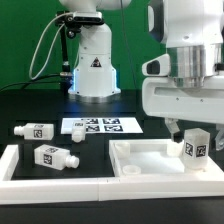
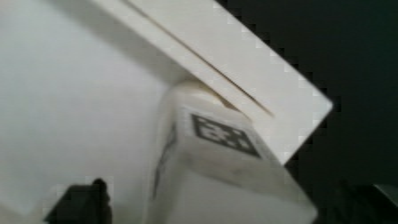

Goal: Assemble one leg

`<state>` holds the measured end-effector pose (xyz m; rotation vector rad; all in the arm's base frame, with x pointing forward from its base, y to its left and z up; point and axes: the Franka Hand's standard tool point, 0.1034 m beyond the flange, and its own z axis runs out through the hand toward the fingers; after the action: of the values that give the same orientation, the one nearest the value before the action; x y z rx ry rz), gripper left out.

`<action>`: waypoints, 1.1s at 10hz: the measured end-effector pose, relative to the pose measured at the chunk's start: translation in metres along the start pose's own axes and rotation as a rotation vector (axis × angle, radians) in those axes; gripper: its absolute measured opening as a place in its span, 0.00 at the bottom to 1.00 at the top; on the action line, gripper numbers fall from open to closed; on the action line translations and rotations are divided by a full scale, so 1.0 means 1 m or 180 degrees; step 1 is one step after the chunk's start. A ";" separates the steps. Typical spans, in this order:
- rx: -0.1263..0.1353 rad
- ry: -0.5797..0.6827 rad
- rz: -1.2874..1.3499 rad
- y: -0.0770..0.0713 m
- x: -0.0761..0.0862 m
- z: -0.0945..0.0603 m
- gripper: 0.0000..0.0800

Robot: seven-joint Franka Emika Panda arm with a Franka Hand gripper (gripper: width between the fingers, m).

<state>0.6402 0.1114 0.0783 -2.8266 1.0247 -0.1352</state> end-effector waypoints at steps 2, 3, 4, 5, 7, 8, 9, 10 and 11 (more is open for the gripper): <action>-0.0015 0.0004 -0.0492 0.000 0.000 0.000 0.81; -0.0020 0.0004 -0.0787 0.001 0.000 0.001 0.81; -0.0021 0.0003 -0.1017 0.001 0.001 0.001 0.81; -0.0023 0.0002 -0.1112 0.001 0.000 0.001 0.81; -0.0202 0.0002 -0.2770 -0.005 0.000 0.003 0.81; -0.0203 -0.0022 -0.3009 -0.004 0.001 0.005 0.81; -0.0204 -0.0012 -0.2899 -0.004 0.002 0.005 0.79; -0.0207 -0.0012 -0.2849 -0.004 0.001 0.006 0.79; -0.0203 -0.0011 -0.2757 -0.004 0.001 0.006 0.57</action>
Offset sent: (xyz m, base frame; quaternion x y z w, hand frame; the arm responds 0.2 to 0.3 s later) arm 0.0000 0.0000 0.0000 0.0000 0.0000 -0.1938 0.9810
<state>0.6442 0.1137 0.0732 -3.1006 -0.2609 -0.1752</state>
